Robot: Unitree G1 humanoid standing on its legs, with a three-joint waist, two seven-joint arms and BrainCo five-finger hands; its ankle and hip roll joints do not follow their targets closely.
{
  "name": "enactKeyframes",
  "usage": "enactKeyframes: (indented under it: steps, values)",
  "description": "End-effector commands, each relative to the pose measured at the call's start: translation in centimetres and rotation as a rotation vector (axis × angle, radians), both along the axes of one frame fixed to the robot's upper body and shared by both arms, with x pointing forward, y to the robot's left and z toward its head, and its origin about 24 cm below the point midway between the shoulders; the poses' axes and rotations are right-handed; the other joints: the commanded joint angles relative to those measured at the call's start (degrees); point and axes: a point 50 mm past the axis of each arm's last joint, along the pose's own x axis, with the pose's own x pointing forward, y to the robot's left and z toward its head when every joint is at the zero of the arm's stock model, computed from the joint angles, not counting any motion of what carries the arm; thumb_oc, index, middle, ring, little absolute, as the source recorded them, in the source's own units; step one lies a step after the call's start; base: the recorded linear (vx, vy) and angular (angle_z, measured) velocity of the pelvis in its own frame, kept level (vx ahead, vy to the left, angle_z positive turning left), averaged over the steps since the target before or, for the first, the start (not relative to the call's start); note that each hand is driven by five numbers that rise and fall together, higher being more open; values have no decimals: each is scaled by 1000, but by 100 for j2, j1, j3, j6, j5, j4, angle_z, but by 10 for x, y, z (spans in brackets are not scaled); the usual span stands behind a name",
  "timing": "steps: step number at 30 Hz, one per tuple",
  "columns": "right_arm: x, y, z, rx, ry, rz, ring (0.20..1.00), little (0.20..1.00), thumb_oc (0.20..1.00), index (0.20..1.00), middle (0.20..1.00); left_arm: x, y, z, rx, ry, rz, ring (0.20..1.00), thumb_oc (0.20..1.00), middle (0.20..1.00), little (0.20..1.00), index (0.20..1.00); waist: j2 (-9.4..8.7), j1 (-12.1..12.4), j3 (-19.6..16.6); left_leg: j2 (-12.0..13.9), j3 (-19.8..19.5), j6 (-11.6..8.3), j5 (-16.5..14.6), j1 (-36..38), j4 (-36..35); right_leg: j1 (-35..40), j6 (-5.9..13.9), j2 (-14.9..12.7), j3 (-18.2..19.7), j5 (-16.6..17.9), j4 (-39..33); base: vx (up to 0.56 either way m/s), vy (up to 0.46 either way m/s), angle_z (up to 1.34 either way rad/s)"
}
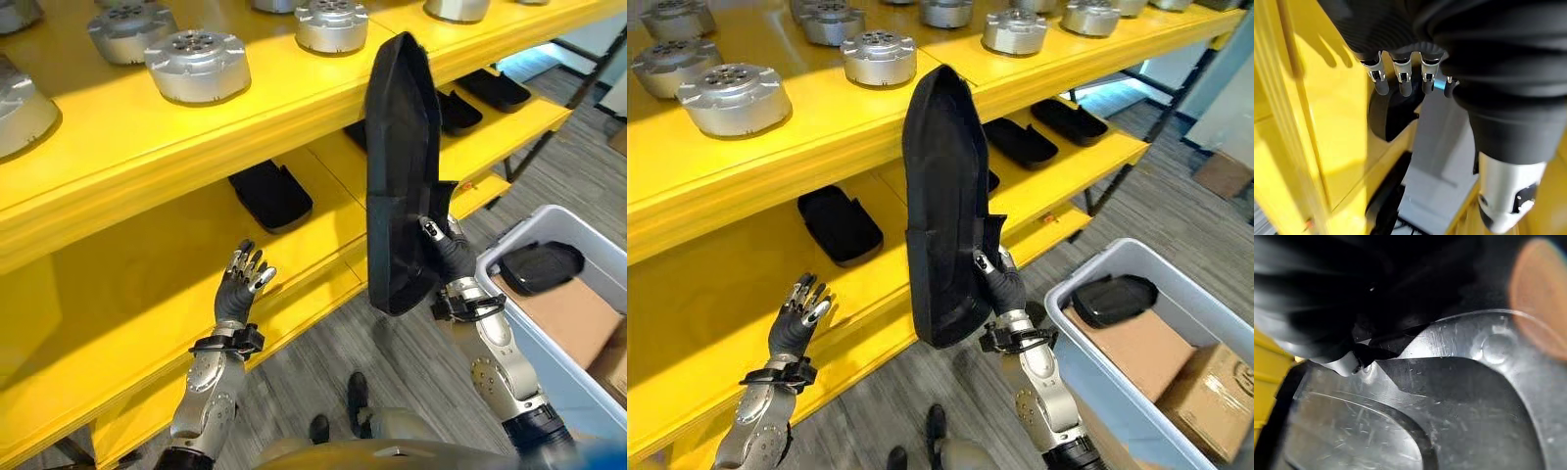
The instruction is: Move parts from the plastic box to the shelf.
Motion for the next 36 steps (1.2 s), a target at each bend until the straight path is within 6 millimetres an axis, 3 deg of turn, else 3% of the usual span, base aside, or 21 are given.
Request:
enactKeyframes:
  steps: [1, 6, 9, 11, 13, 14, 16, 18, 20, 21, 22, 24, 26, 28, 31, 36]
  values:
    - [0, -2, 23, 62, -116, 9, 200, 200, 200, 200, 200, 4, 1, 26, 33, -144, -42, 1000, 1000, 1000, 1000, 1000, -100, 10, -478, 10, 297, 13, 165, -251, -83, 183, 850, -362, 151, -591, 598, 88, -86, 7]
    - [-3, -7, 22, 67, -112, 3, 200, 200, 200, 200, 200, 0, 1, 20, 15, -117, -45, 1000, 1000, 1000, 1000, 1000, -119, 0, -529, 63, 221, -29, 15, -236, 146, 345, 773, -365, 16, -723, 613, 44, -86, 18]
    - [-3, -9, 23, 75, -120, 1, 200, 200, 200, 200, 200, -3, -1, 17, -13, -110, -52, 1000, 1000, 1000, 1000, 1000, -119, 41, -435, 36, 112, -113, -158, -464, 742, 431, 694, -395, -111, -781, 598, -31, -80, 24]
    - [-5, -13, 28, 73, -141, -3, 200, 200, 200, 200, 200, 0, -4, 17, -27, -114, -67, 1000, 1000, 1000, 1000, 1000, -158, 18, -193, -92, 85, -324, -269, -887, 1528, 405, 618, -475, -214, -784, 641, -154, -53, 37]
    - [-6, -15, 29, 68, -149, -4, 200, 200, 200, 200, 200, 1, -4, 17, -31, -115, -71, 1000, 1000, 1000, 1000, 1000, -161, -7, -131, -20, 150, -367, -346, -984, 1734, 373, 600, -499, -278, -788, 695, -126, -3, 73]
    - [-5, -15, 31, 71, -154, -3, 200, 200, 200, 200, 200, 2, -4, 19, -43, -125, -63, 1000, 1000, 1000, 1000, 1000, -247, -53, -17, 357, 295, -415, -414, -1046, 2069, 308, 588, -616, -304, -762, 821, -91, 59, 86]
    - [-3, -11, 30, 80, -149, 10, 200, 200, 200, 200, 200, 2, -2, 21, -49, -132, -48, 1000, 1000, 1000, 1000, 1000, -263, -45, -14, 850, 217, -441, -307, -921, 1967, 260, 632, -672, -275, -814, 936, -55, 102, 61]
    - [-3, -9, 30, 86, -149, 16, 200, 200, 200, 200, 200, 1, -2, 20, -68, -128, -32, 1000, 1000, 1000, 1000, 1000, -166, -99, -59, 1544, 219, -568, 157, -736, 1537, 134, 704, -725, -335, -979, 1124, -22, 157, 20]
    - [-1, -7, 28, 86, -138, 4, 200, 200, 200, 200, 200, 5, -4, 22, -76, -135, -28, 1000, 1000, 1000, 1000, 1000, 12, -173, -56, 2235, 341, -755, 816, -711, 917, -67, 767, -837, -488, -1139, 1448, -30, 183, 13]
    - [-1, -7, 28, 86, -138, 4, 200, 200, 200, 200, 200, 5, -4, 22, -76, -136, -28, 1000, 1000, 1000, 1000, 1000, 18, -178, -59, 2246, 343, -767, 845, -689, 864, -83, 759, -829, -493, -1159, 1477, -33, 223, 22]
    - [0, -8, 28, 74, -140, -8, 200, 200, 200, 200, 200, 9, -7, 23, -75, -137, -43, 1000, 1000, 1000, 1000, 1000, 181, -247, -48, 2484, 720, -909, 1010, -630, 425, -204, 837, -976, -691, -1265, 1741, -9, 202, 25]
    - [1, -6, 28, 65, -140, -4, 200, 200, 200, 200, 200, 10, -9, 22, -70, -136, -56, 1000, 1000, 1000, 1000, 1000, 263, -223, -56, 2479, 737, -976, 967, -539, 274, -227, 872, -1006, -724, -1281, 1815, 28, 205, 30]
    - [0, -5, 28, 75, -141, -2, 200, 200, 200, 200, 200, 7, -7, 20, -43, -120, -70, 1000, 1000, 1000, 1000, 1000, 363, -157, -50, 2288, 725, -1039, 822, -453, 160, -98, 950, -1218, -836, -1224, 1820, 104, 253, 25]
    - [-2, -3, 26, 63, -134, 5, 200, 200, 200, 200, 200, 6, -3, 21, -28, -122, -67, 1000, 1000, 1000, 1000, 1000, 325, -107, -11, 2137, 757, -1018, 683, -447, 248, 21, 1027, -1384, -908, -1160, 1752, 97, 215, 44]
    - [-2, 13, 21, 32, -111, 70, 200, 200, 200, 200, 200, 7, 8, 19, 45, -100, -34, 1000, 1000, 1000, 1000, 1000, 111, 82, 174, 1670, 812, -905, 229, -643, 733, 311, 1321, -1888, -986, -848, 1412, 51, 280, 54]
    - [-1, 42, 27, -66, -157, 212, 200, 200, 200, 200, 200, 5, 26, 19, 102, -92, 45, 1000, 1000, 1000, 1000, 1000, -53, 259, 240, 1516, 884, -808, -9, -796, 1013, 280, 1421, -2035, -931, -709, 1273, 20, 107, -2]
